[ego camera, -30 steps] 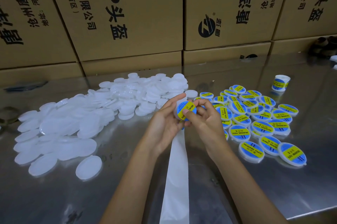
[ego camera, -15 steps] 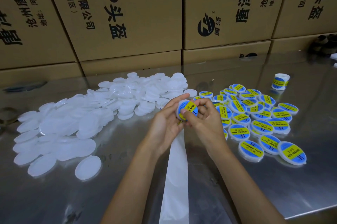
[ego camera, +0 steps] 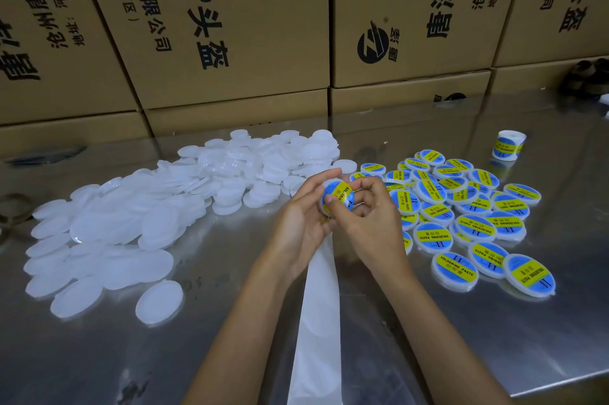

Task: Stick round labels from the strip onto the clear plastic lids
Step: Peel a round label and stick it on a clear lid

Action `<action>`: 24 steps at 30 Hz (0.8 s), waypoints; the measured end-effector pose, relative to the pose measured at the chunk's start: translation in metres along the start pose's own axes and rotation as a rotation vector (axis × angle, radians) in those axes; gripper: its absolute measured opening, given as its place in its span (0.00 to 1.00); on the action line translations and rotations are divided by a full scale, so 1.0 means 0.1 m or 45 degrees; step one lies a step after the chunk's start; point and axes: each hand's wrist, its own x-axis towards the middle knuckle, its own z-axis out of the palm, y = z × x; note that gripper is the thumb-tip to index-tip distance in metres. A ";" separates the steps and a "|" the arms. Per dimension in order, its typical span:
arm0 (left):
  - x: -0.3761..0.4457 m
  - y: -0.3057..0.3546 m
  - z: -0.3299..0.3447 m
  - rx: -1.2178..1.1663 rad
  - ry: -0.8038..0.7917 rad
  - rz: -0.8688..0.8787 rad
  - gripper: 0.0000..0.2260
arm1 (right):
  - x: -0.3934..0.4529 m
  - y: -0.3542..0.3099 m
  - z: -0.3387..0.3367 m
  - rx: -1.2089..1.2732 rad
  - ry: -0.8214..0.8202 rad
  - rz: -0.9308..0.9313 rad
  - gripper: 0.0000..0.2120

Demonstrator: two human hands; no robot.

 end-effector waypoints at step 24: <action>-0.03 -0.02 -0.07 0.418 0.099 0.219 0.23 | -0.03 0.00 -0.06 -0.328 0.050 -0.091 0.16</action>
